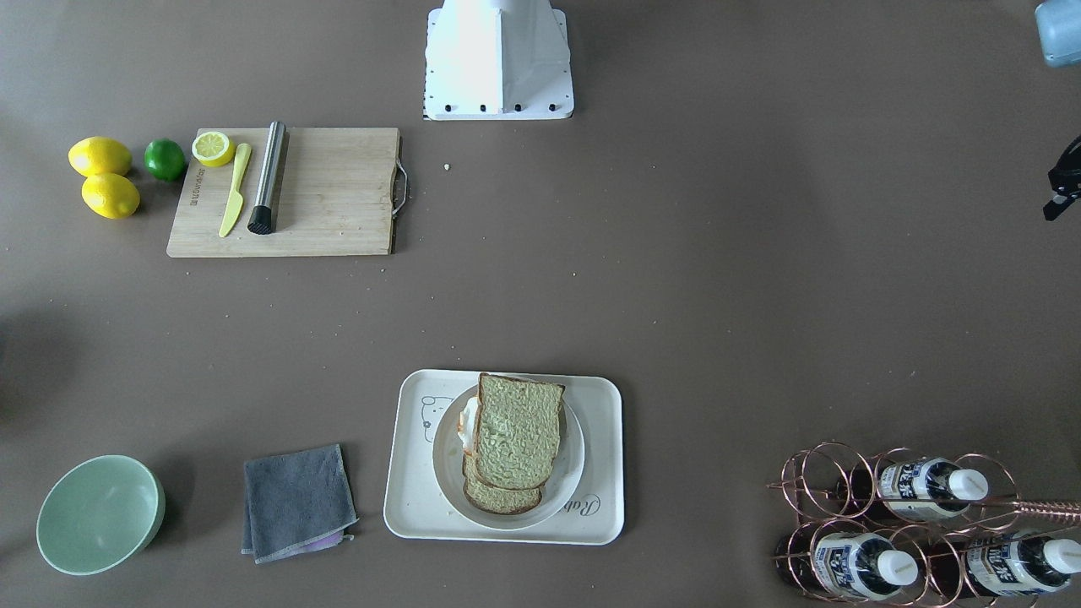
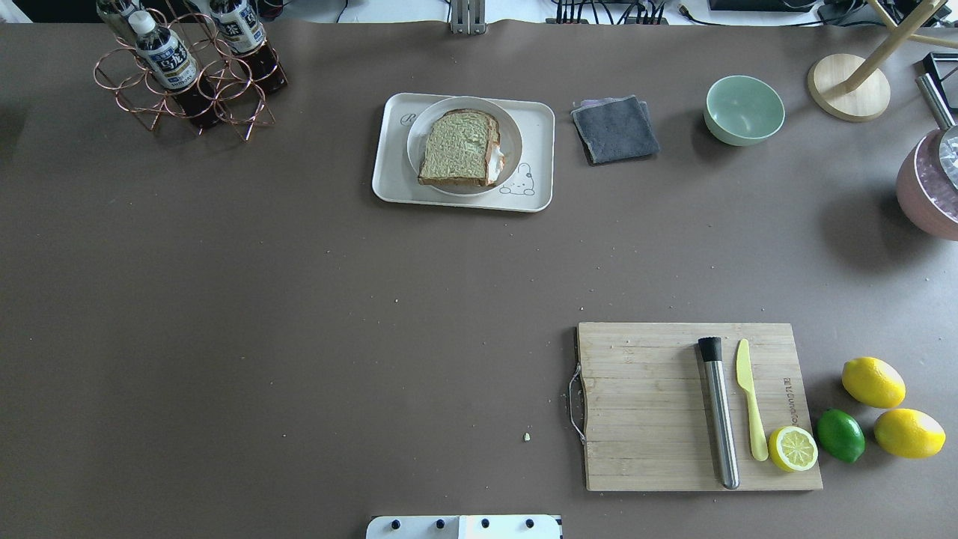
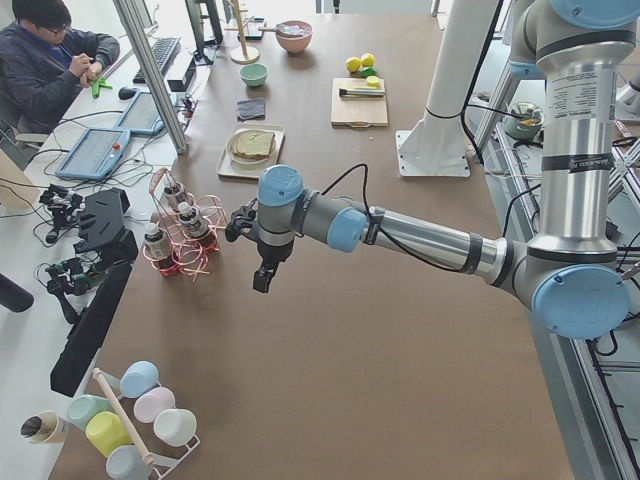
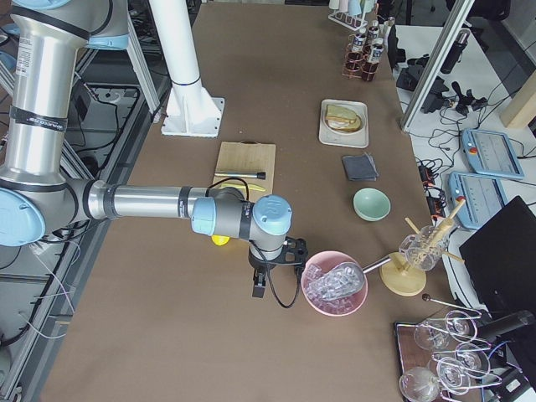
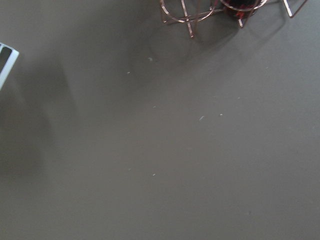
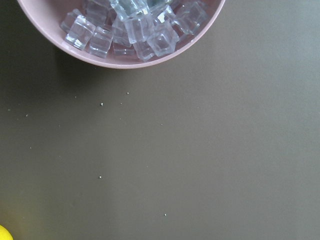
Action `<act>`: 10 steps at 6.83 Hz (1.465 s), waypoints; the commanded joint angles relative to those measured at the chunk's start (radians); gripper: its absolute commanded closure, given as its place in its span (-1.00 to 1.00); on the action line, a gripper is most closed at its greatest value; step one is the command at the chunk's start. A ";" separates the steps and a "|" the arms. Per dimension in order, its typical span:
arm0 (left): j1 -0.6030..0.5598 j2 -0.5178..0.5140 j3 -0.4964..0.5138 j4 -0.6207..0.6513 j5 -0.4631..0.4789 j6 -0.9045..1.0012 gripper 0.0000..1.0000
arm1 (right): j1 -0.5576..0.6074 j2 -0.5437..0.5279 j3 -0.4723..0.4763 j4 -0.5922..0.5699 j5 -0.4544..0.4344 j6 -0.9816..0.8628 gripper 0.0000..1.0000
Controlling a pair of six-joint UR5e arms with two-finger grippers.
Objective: Make sandwich and place on tray
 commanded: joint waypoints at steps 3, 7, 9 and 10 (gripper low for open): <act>-0.143 0.105 0.144 0.043 -0.004 0.220 -0.96 | -0.001 0.001 0.005 -0.006 -0.001 0.014 -1.00; -0.147 0.111 0.132 0.029 -0.053 0.031 -0.96 | -0.001 0.003 0.007 -0.006 0.001 0.010 -1.00; -0.147 0.114 0.138 0.026 -0.053 0.028 -0.96 | -0.001 0.003 0.007 -0.006 0.001 0.010 -1.00; -0.147 0.116 0.136 0.026 -0.053 0.028 -0.96 | -0.001 0.003 0.007 -0.006 0.001 0.010 -1.00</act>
